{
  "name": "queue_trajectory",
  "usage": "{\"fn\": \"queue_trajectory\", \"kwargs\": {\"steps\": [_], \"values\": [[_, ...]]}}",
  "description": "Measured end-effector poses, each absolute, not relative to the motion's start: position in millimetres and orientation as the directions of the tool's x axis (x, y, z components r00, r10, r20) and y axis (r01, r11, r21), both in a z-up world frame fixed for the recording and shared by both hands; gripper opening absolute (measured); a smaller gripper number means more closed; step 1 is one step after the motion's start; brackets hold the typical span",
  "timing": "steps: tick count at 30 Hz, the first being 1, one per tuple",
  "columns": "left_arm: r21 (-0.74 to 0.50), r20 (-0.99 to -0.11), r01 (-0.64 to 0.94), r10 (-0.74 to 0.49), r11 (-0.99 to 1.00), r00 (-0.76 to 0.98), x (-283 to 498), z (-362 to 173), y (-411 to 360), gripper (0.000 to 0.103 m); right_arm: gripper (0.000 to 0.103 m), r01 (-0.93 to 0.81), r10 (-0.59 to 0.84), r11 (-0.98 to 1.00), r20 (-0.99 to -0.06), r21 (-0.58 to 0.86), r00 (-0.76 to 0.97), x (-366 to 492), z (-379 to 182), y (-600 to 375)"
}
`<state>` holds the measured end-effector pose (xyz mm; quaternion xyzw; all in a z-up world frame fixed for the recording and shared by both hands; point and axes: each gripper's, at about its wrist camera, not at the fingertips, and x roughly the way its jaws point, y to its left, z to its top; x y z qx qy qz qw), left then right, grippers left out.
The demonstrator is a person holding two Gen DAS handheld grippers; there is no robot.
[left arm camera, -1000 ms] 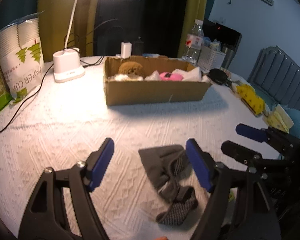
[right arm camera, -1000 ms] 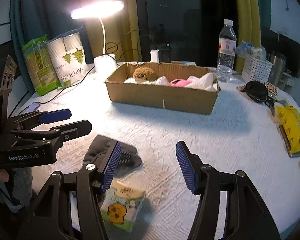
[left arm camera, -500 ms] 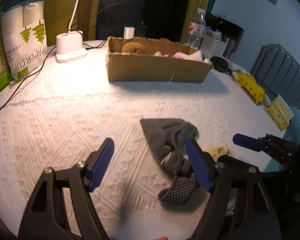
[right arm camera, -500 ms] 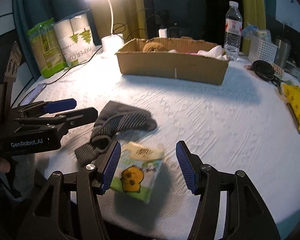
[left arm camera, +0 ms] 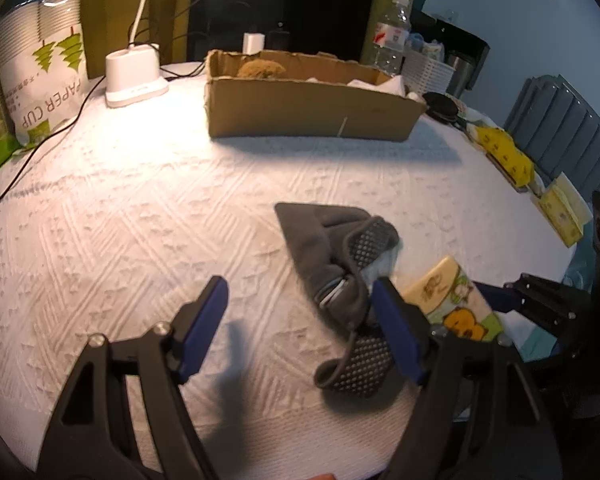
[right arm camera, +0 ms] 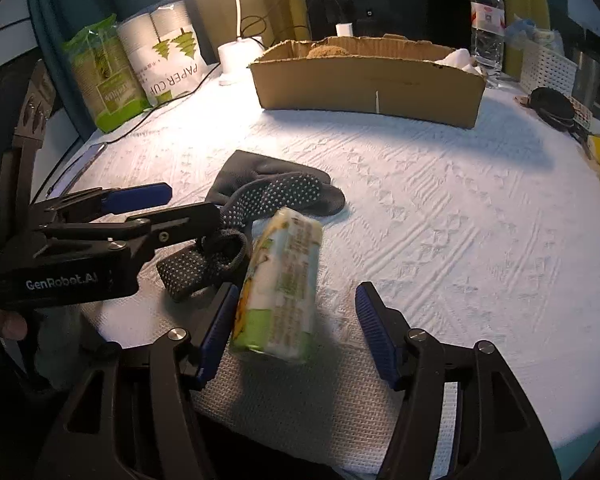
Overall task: Organize soft objects
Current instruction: 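Grasp the grey dotted glove with the left tool while the right tool grasps the bear tissue pack, then carry the glove with the left tool over the box while the right tool carries the tissue pack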
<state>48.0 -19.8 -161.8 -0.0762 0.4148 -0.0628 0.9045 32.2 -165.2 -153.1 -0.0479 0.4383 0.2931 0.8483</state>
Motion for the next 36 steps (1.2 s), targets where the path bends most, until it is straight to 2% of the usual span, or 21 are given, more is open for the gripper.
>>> {"fn": "queue_trajectory", "kwargs": {"steps": [2,17,18,24,27,36], "values": [[-0.187,-0.742,0.058,-0.179,0.981,0.646,50,-161,-24,0.076,0.047,-0.534,0.467,0.824,-0.760,0.190,0.451,34,-150,-171],[-0.111,-0.804,0.081,-0.138,0.990,0.578,82,-171,-55,0.074,0.047,-0.473,0.463,0.855,-0.727,0.214,0.507,61,-140,-216],[-0.110,-0.804,0.084,-0.139,0.990,0.579,83,-171,-56,0.064,0.047,-0.471,0.464,0.855,-0.725,0.218,0.508,63,-139,-218],[-0.097,-0.803,0.088,-0.131,0.991,0.581,86,-169,-57,0.039,0.047,-0.468,0.470,0.854,-0.720,0.226,0.510,71,-138,-223],[-0.107,-0.800,0.092,-0.140,0.990,0.583,87,-168,-57,0.034,0.047,-0.469,0.472,0.854,-0.718,0.227,0.512,74,-137,-224],[-0.127,-0.775,0.105,-0.164,0.986,0.610,89,-153,-56,0.032,0.047,-0.471,0.472,0.854,-0.710,0.221,0.523,80,-131,-222]]}}
